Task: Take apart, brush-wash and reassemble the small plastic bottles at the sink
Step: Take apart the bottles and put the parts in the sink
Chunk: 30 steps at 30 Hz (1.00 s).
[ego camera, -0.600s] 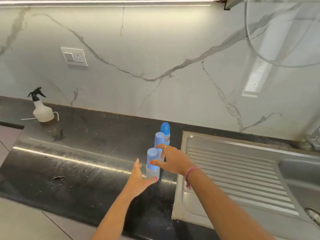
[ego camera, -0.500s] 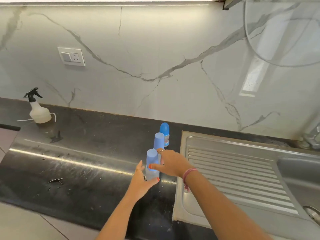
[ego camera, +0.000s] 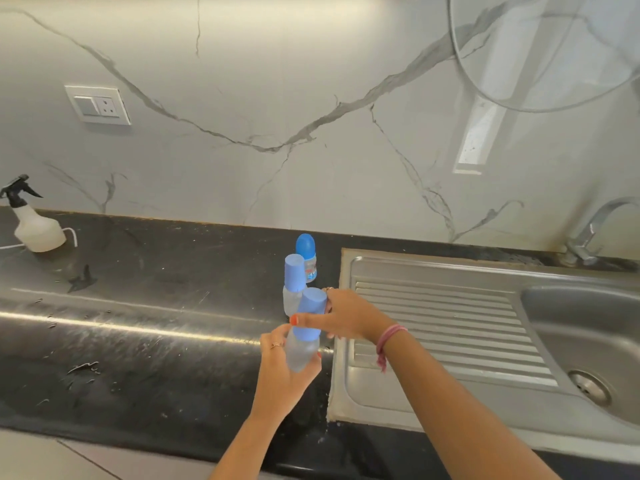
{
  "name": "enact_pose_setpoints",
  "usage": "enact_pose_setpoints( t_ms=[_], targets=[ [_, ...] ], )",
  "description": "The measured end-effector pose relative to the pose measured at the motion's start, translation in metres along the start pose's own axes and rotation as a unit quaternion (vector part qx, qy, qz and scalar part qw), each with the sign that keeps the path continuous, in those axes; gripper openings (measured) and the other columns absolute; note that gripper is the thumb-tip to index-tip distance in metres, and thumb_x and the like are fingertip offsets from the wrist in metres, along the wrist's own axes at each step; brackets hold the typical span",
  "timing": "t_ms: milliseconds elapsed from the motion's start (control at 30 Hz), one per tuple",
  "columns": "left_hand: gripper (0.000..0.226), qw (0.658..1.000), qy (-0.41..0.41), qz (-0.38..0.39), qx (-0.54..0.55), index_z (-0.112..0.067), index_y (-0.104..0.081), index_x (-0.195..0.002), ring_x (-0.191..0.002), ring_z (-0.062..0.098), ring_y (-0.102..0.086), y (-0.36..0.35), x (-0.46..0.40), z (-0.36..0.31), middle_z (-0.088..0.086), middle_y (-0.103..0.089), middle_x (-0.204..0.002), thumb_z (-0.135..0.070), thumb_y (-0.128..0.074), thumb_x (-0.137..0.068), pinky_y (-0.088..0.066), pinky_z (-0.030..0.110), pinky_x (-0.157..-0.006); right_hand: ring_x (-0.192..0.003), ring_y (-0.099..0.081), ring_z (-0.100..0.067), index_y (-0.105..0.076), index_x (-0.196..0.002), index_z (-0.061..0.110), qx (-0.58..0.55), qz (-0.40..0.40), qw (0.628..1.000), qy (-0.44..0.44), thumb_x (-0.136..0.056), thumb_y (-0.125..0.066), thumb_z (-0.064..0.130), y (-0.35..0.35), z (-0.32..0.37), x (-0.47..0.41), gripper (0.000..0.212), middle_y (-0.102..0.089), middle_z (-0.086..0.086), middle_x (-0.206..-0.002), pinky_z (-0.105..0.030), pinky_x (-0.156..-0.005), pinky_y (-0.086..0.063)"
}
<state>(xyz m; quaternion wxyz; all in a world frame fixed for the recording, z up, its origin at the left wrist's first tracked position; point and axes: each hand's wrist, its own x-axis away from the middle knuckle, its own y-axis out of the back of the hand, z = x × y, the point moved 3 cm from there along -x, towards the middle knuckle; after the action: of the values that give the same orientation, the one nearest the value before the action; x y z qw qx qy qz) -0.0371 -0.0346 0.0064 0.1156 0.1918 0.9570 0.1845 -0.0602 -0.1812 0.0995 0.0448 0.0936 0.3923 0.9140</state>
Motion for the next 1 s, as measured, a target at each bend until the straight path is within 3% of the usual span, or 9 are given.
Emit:
enact_pose_setpoints(
  t_ms=[167, 267, 367, 533, 700, 767, 867, 933, 1000],
  targets=[
    [0.059, 0.997, -0.066, 0.023, 0.033, -0.041, -0.038, -0.117, -0.111, -0.007, -0.050, -0.034, 0.015, -0.048, -0.024, -0.043, -0.120, -0.050, -0.075, -0.072, -0.045, 0.005, -0.083, -0.066, -0.052, -0.013, -0.062, -0.089, 0.005, -0.042, -0.066, 0.997, -0.023, -0.077, -0.069, 0.061, 0.027, -0.020, 0.045, 0.057, -0.065, -0.014, -0.083, -0.032, -0.065, -0.044],
    [0.060, 0.996, -0.065, 0.034, 0.058, -0.041, -0.040, -0.120, -0.108, -0.004, -0.054, -0.061, 0.029, -0.079, -0.018, -0.052, -0.119, -0.059, -0.069, -0.070, -0.044, 0.007, -0.083, -0.078, -0.064, -0.017, -0.067, -0.098, 0.016, -0.106, -0.133, 0.985, -0.037, -0.071, -0.075, 0.058, 0.047, -0.042, 0.080, 0.050, -0.070, -0.004, -0.090, -0.032, -0.074, -0.052],
    [0.053, 0.993, -0.085, 0.041, 0.074, -0.040, -0.043, -0.119, -0.105, -0.003, -0.056, -0.093, 0.050, -0.112, -0.020, -0.056, -0.114, -0.056, -0.065, -0.074, -0.045, 0.007, -0.082, -0.086, -0.070, -0.018, -0.069, -0.100, 0.018, -0.190, -0.155, 0.969, -0.029, -0.075, -0.077, 0.047, 0.070, -0.065, 0.124, 0.040, -0.074, -0.001, -0.093, -0.038, -0.083, -0.057],
    [0.034, 0.988, -0.081, 0.093, 0.093, -0.037, -0.054, -0.110, -0.089, 0.001, -0.062, -0.140, 0.086, -0.158, -0.014, -0.065, -0.099, -0.037, -0.073, -0.082, -0.047, 0.010, -0.071, -0.091, -0.070, -0.011, -0.071, -0.100, 0.016, -0.281, -0.157, 0.947, -0.007, -0.085, -0.071, 0.031, 0.110, -0.092, 0.203, 0.021, -0.075, 0.003, -0.096, -0.022, -0.082, -0.054],
    [0.032, 0.984, -0.100, 0.131, 0.071, -0.032, -0.056, -0.106, -0.081, 0.004, -0.062, -0.176, 0.123, -0.200, -0.009, -0.067, -0.092, -0.030, -0.076, -0.081, -0.045, 0.009, -0.064, -0.108, -0.066, -0.017, -0.067, -0.112, 0.012, -0.307, -0.106, 0.946, -0.013, -0.085, -0.064, 0.036, 0.145, -0.129, 0.273, 0.036, -0.072, -0.003, -0.111, -0.034, -0.100, -0.049],
    [0.038, 0.982, -0.147, 0.120, 0.019, -0.027, -0.059, -0.109, -0.083, 0.004, -0.059, -0.188, 0.134, -0.213, -0.012, -0.063, -0.097, -0.031, -0.079, -0.077, -0.044, 0.011, -0.068, -0.104, -0.067, -0.014, -0.065, -0.113, 0.017, -0.292, -0.094, 0.951, -0.043, -0.084, -0.063, 0.044, 0.158, -0.137, 0.297, 0.039, -0.072, 0.000, -0.110, -0.034, -0.094, -0.052],
    [0.047, 0.959, -0.243, 0.112, -0.093, -0.021, -0.062, -0.114, -0.083, 0.011, -0.058, -0.211, 0.150, -0.232, -0.010, -0.058, -0.100, -0.037, -0.078, -0.072, -0.049, 0.025, -0.068, -0.077, -0.072, -0.008, -0.063, -0.105, 0.021, -0.199, -0.111, 0.966, -0.125, -0.075, -0.058, 0.067, 0.180, -0.146, 0.329, 0.055, -0.071, 0.003, -0.094, -0.024, -0.063, -0.052],
    [0.049, 0.944, -0.280, 0.114, -0.131, -0.020, -0.063, -0.112, -0.079, 0.013, -0.059, -0.223, 0.160, -0.241, -0.009, -0.059, -0.098, -0.043, -0.075, -0.071, -0.047, 0.026, -0.062, -0.061, -0.069, -0.009, -0.065, -0.100, 0.018, -0.099, -0.098, 0.977, -0.162, -0.079, -0.058, 0.067, 0.190, -0.155, 0.342, 0.054, -0.068, 0.003, -0.078, -0.020, -0.053, -0.047],
    [0.050, 0.936, -0.299, 0.122, -0.139, -0.019, -0.064, -0.112, -0.079, 0.013, -0.061, -0.234, 0.168, -0.250, -0.008, -0.063, -0.099, -0.045, -0.075, -0.071, -0.044, 0.021, -0.064, -0.057, -0.066, -0.010, -0.068, -0.093, 0.014, -0.064, -0.097, 0.981, -0.154, -0.081, -0.064, 0.059, 0.197, -0.167, 0.355, 0.047, -0.069, 0.001, -0.071, -0.018, -0.053, -0.048]
  ],
)
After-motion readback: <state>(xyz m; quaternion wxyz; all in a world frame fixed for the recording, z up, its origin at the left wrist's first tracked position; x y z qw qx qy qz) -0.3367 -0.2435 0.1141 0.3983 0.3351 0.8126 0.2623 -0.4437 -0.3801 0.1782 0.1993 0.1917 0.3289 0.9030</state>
